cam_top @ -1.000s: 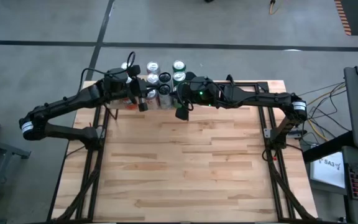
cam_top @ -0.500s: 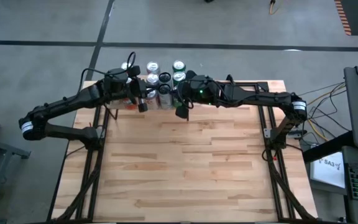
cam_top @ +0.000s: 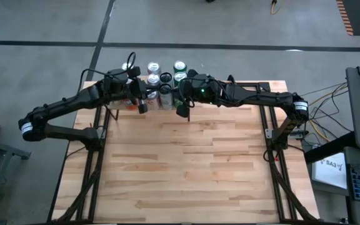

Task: Place canned beverage on shelf
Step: Put the white and blue soda can aligned with the other white and blue soda can on the shelf, then adjust the red soda can on the shelf

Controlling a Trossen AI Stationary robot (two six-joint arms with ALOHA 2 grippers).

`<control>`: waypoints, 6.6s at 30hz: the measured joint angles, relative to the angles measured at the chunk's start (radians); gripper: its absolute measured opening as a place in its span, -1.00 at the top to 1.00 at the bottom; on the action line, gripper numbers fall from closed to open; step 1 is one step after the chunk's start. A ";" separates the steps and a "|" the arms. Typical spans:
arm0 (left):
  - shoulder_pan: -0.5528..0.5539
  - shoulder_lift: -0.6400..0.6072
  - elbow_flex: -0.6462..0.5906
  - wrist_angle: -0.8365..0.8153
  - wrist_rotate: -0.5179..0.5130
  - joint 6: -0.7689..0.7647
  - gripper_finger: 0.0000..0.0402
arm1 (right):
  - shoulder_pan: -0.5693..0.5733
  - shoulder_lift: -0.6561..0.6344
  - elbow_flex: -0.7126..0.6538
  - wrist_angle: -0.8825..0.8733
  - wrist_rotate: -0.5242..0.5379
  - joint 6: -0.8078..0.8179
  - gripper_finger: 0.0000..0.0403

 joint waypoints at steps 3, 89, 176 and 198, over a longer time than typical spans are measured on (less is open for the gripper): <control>0.000 -0.002 0.000 0.000 0.001 -0.003 1.00 | 0.000 0.000 0.000 0.006 0.000 0.000 0.96; -0.126 -0.061 -0.016 -0.055 -0.021 -0.104 1.00 | 0.070 0.035 0.000 0.021 0.051 0.042 0.96; -0.396 -0.307 -0.164 -0.497 -0.579 -0.707 1.00 | 0.232 -0.239 -0.245 -0.062 0.052 0.155 0.96; -0.396 -0.308 -0.164 -0.520 -0.668 -0.733 1.00 | 0.232 -0.237 -0.245 -0.063 0.052 0.151 0.96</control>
